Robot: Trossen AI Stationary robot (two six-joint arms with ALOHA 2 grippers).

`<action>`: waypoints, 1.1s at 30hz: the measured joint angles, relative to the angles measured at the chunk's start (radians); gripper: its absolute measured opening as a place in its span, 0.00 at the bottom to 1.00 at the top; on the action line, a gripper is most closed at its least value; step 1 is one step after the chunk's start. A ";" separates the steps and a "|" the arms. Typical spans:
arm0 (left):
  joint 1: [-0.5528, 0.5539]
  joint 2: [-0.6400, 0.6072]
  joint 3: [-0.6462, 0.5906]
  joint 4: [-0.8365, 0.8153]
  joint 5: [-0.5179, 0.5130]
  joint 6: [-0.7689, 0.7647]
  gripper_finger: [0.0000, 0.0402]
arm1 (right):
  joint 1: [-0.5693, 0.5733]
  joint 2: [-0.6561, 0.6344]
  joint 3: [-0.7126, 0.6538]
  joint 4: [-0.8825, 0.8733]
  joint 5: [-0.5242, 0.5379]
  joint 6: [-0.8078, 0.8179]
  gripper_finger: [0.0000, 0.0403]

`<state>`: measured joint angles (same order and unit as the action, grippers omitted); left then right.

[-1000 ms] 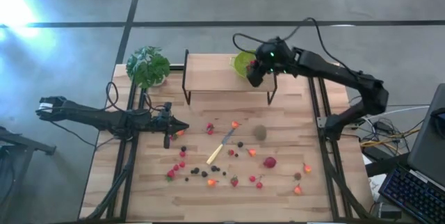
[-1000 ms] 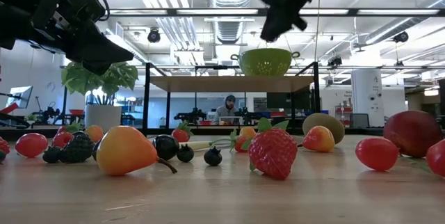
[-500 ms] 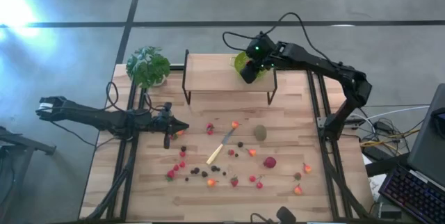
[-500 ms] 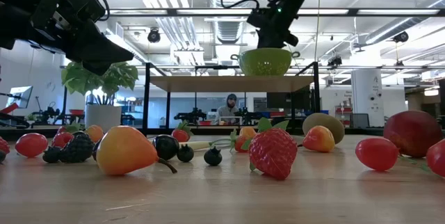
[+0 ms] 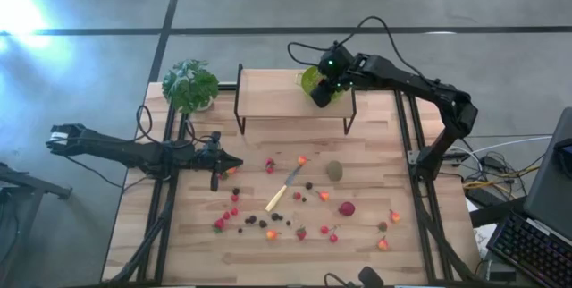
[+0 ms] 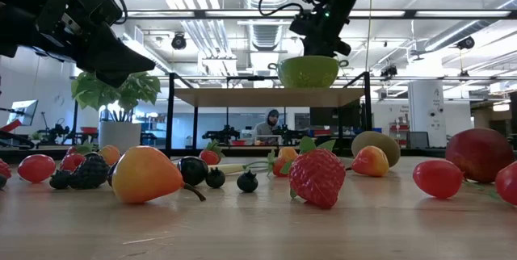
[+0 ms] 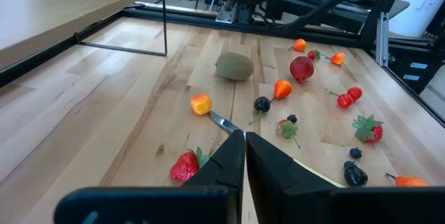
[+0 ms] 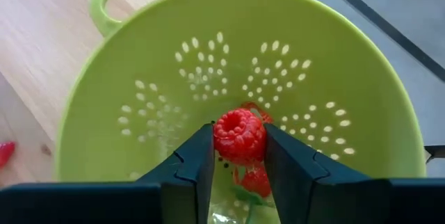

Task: Pick & Place Fruit
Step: Put the raspberry into the strainer bowl, then put the pear into the strainer bowl

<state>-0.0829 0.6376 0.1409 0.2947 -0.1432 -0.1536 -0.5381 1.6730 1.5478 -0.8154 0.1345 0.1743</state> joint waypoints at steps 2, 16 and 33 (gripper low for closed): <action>0.000 0.000 0.000 0.000 0.000 0.000 0.05 | 0.000 0.000 0.000 0.000 0.001 -0.008 0.30; 0.000 0.000 0.000 0.000 0.000 0.000 0.05 | 0.005 -0.002 0.059 -0.062 0.024 -0.055 0.52; 0.000 0.000 0.000 0.000 0.000 0.000 0.05 | 0.241 -0.024 0.220 -0.538 0.024 0.016 0.45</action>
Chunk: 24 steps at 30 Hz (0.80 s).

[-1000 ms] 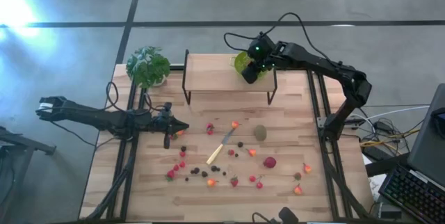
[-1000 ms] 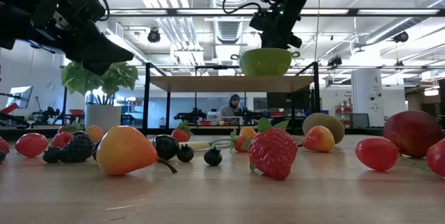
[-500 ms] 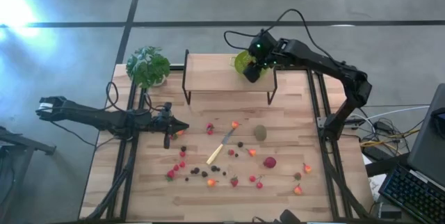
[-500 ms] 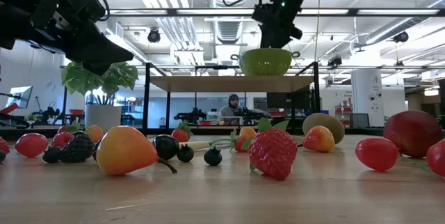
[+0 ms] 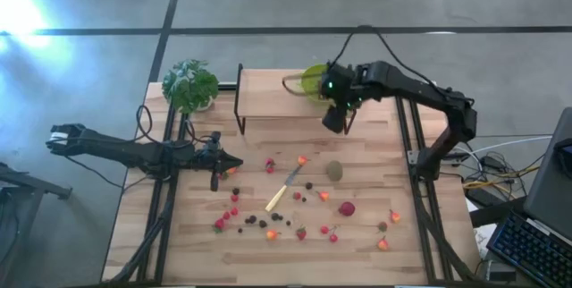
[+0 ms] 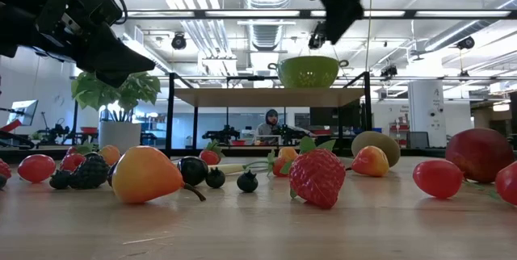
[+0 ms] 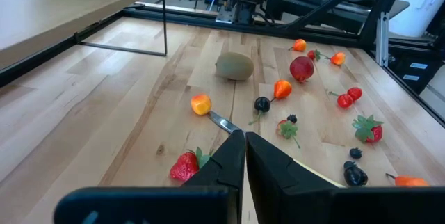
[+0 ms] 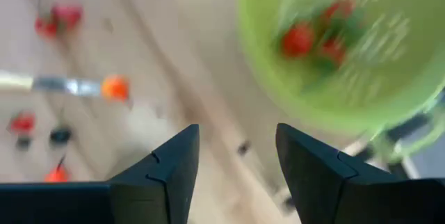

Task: Pick & Place Fruit
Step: Put the pear into the strainer bowl

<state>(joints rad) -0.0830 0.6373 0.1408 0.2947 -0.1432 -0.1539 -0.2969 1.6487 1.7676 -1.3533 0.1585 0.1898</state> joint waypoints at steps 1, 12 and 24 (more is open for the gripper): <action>0.000 0.000 0.000 0.000 0.000 0.000 0.05 | 0.021 -0.009 -0.014 -0.028 0.000 0.021 0.44; 0.000 0.000 0.000 0.000 0.000 0.000 0.05 | 0.344 -0.212 -0.266 -0.087 0.000 0.361 0.39; 0.000 0.000 0.000 0.000 0.000 0.000 0.05 | 0.780 -0.428 -0.572 -0.087 -0.003 1.040 0.44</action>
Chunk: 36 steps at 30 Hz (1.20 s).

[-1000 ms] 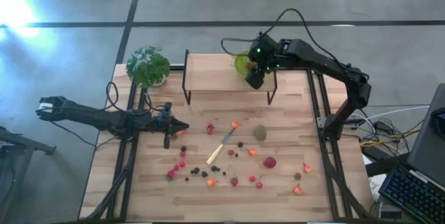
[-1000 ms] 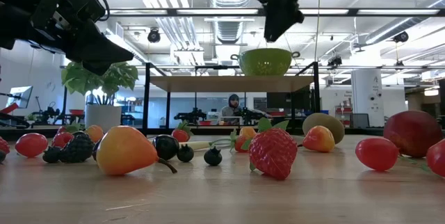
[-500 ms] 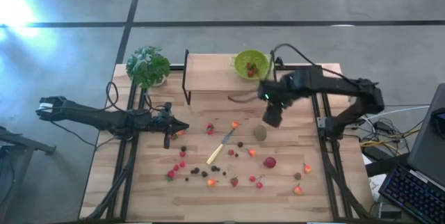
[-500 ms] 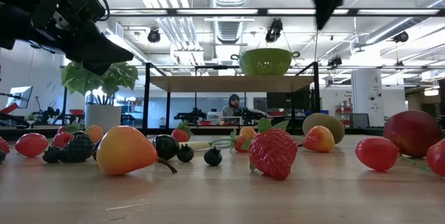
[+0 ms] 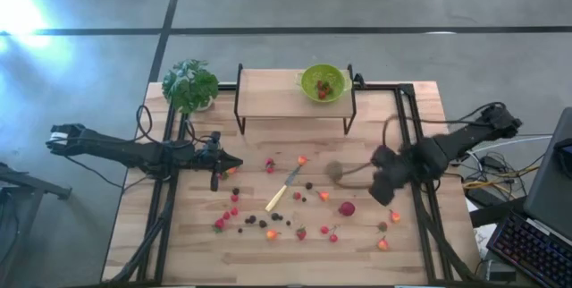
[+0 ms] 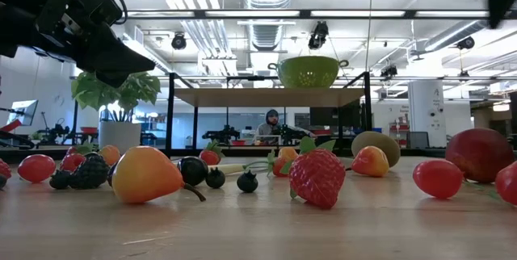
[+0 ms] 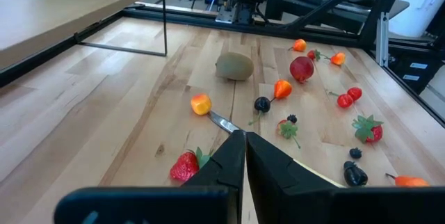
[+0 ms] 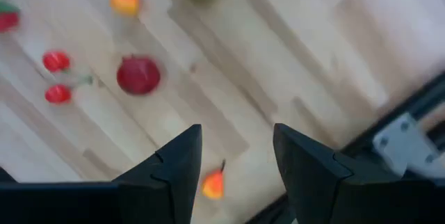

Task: Pick & Place Fruit
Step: Put the pear into the strainer bowl

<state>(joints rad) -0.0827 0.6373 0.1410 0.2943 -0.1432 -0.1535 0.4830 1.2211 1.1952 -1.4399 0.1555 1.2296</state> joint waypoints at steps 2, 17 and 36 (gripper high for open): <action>0.000 0.000 0.000 0.000 0.000 0.000 0.05 | 0.063 -0.011 -0.040 0.001 -0.009 0.091 0.45; 0.000 0.000 0.000 0.000 0.000 0.000 0.05 | 0.268 -0.009 -0.275 0.139 -0.196 0.407 0.43; 0.000 0.000 0.000 0.000 0.000 0.000 0.05 | 0.268 -0.009 -0.474 0.400 -0.268 0.519 0.47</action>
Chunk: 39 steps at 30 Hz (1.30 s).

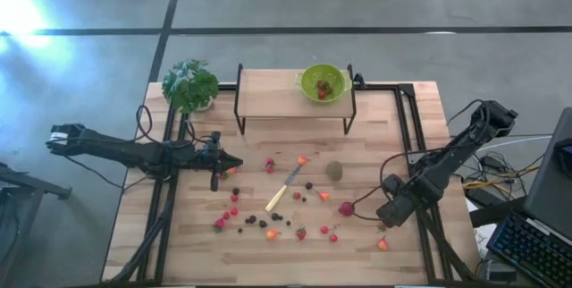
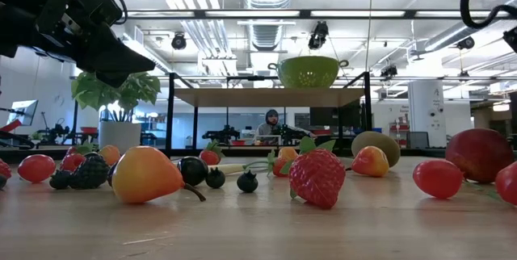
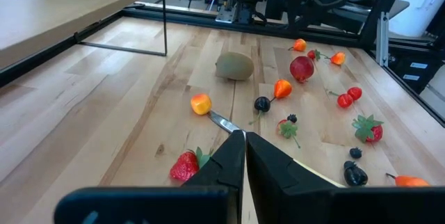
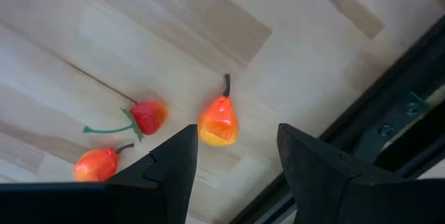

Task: Pick & Place Fruit
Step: Put the pear into the strainer bowl

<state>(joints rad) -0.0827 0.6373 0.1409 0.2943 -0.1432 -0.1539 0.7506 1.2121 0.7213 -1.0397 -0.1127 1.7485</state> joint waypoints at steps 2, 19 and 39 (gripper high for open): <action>0.000 0.000 0.000 0.000 0.000 0.000 0.05 | 0.000 0.000 -0.016 0.040 -0.001 0.000 0.46; 0.000 0.000 0.000 0.000 0.000 0.000 0.05 | 0.000 0.000 -0.102 0.176 -0.087 0.029 0.54; 0.000 0.000 0.000 0.000 0.000 0.000 0.05 | 0.007 0.000 -0.236 0.356 -0.097 0.060 0.47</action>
<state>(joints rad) -0.0830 0.6373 0.1407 0.2943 -0.1432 -0.1539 0.7574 1.2121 0.4856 -0.6838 -0.2100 1.8080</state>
